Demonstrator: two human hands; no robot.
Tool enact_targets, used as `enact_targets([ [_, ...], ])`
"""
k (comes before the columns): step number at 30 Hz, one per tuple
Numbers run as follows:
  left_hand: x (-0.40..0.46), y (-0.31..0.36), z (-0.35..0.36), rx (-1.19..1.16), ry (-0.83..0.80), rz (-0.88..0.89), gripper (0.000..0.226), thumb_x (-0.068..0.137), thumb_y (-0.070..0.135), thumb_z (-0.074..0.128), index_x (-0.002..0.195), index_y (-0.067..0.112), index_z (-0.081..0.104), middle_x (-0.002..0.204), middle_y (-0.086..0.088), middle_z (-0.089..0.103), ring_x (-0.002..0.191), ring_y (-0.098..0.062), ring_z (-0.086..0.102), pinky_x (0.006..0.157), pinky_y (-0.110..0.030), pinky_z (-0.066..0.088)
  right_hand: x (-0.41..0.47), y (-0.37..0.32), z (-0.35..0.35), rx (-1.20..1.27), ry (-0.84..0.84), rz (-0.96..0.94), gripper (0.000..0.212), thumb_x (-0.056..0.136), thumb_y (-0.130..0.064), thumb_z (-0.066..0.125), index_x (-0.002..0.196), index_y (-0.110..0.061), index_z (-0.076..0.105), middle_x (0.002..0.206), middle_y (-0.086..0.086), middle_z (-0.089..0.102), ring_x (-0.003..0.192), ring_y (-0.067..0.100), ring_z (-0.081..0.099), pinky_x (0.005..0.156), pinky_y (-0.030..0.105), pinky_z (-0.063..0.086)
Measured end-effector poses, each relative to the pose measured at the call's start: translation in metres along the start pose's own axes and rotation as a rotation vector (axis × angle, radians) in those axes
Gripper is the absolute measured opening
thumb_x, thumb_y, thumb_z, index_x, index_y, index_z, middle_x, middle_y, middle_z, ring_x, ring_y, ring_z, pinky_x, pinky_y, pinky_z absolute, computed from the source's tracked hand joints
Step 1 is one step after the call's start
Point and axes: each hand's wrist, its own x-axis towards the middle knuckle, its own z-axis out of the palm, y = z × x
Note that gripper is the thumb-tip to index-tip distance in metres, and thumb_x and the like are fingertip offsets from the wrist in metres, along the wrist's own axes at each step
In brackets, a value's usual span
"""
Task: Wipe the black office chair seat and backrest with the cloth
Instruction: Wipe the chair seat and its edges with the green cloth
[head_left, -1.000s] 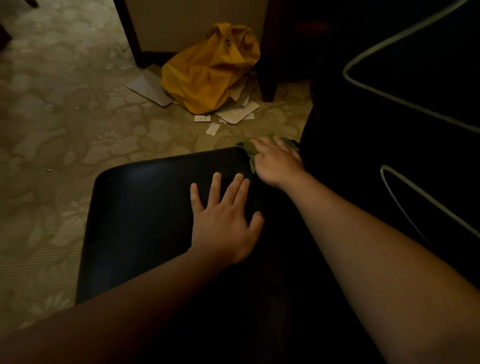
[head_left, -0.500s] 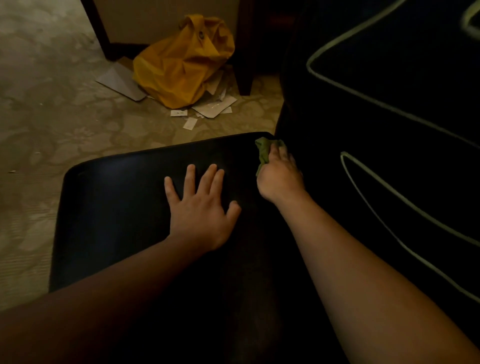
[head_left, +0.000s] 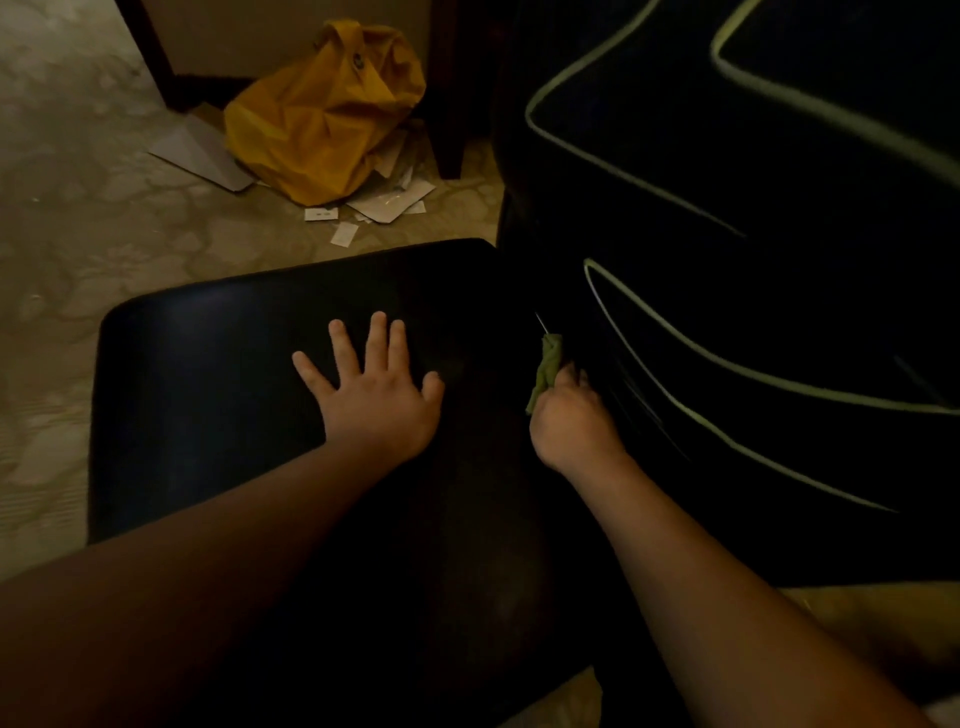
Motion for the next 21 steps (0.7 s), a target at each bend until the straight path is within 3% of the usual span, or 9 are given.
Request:
enact_targets([
  [4, -0.035, 0.022, 0.012, 0.005, 0.002, 0.017, 0.084, 0.097, 0.071, 0.018, 0.162, 0.026, -0.011, 0.170, -0.001, -0.021, 0.150, -0.044, -0.028, 0.112, -0.076, -0.016, -0.021, 0.012, 0.007, -0.061, -0.050, 0.018, 0.076, 0.093, -0.033, 0.043, 0.154, 0.004, 0.019, 0.163, 0.025, 0.012, 0.145, 0.040, 0.027, 0.116, 0.049, 0.033],
  [9, -0.096, 0.049, 0.040, 0.059, -0.016, 0.203, 0.079, 0.095, 0.074, 0.014, 0.160, 0.039, -0.012, 0.170, 0.007, -0.021, 0.147, -0.047, -0.032, 0.104, -0.079, -0.023, -0.041, 0.018, 0.013, -0.125, -0.087, 0.035, 0.079, 0.090, -0.041, 0.035, 0.154, 0.002, 0.020, 0.165, 0.024, 0.005, 0.148, 0.041, 0.021, 0.115, 0.054, 0.031],
  [13, -0.097, 0.056, 0.044, 0.067, -0.029, 0.156, 0.078, 0.094, 0.076, 0.014, 0.159, 0.042, -0.013, 0.170, 0.008, -0.020, 0.147, -0.046, -0.033, 0.100, -0.082, -0.022, -0.056, 0.026, 0.021, -0.147, -0.110, 0.062, 0.079, 0.091, -0.042, 0.040, 0.155, -0.001, 0.021, 0.165, 0.024, 0.002, 0.149, 0.042, 0.016, 0.116, 0.054, 0.031],
  [18, -0.096, 0.058, 0.046, 0.082, -0.038, 0.127, 0.081, 0.092, 0.078, 0.016, 0.159, 0.043, -0.013, 0.170, 0.008, -0.019, 0.148, -0.047, -0.032, 0.099, -0.084, -0.021, -0.105, 0.039, 0.026, -0.078, -0.063, 0.067, 0.085, 0.095, -0.037, 0.046, 0.156, 0.000, 0.000, 0.166, 0.020, -0.004, 0.150, 0.038, 0.012, 0.118, 0.050, 0.027],
  [21, -0.098, 0.060, 0.043, 0.090, -0.037, 0.120, 0.081, 0.092, 0.077, 0.018, 0.159, 0.043, -0.012, 0.170, 0.008, -0.019, 0.148, -0.047, -0.031, 0.101, -0.085, -0.018, -0.131, 0.045, 0.033, -0.074, 0.005, 0.032, 0.080, 0.091, -0.042, 0.036, 0.155, 0.002, 0.015, 0.165, 0.022, 0.002, 0.149, 0.040, 0.015, 0.118, 0.049, 0.025],
])
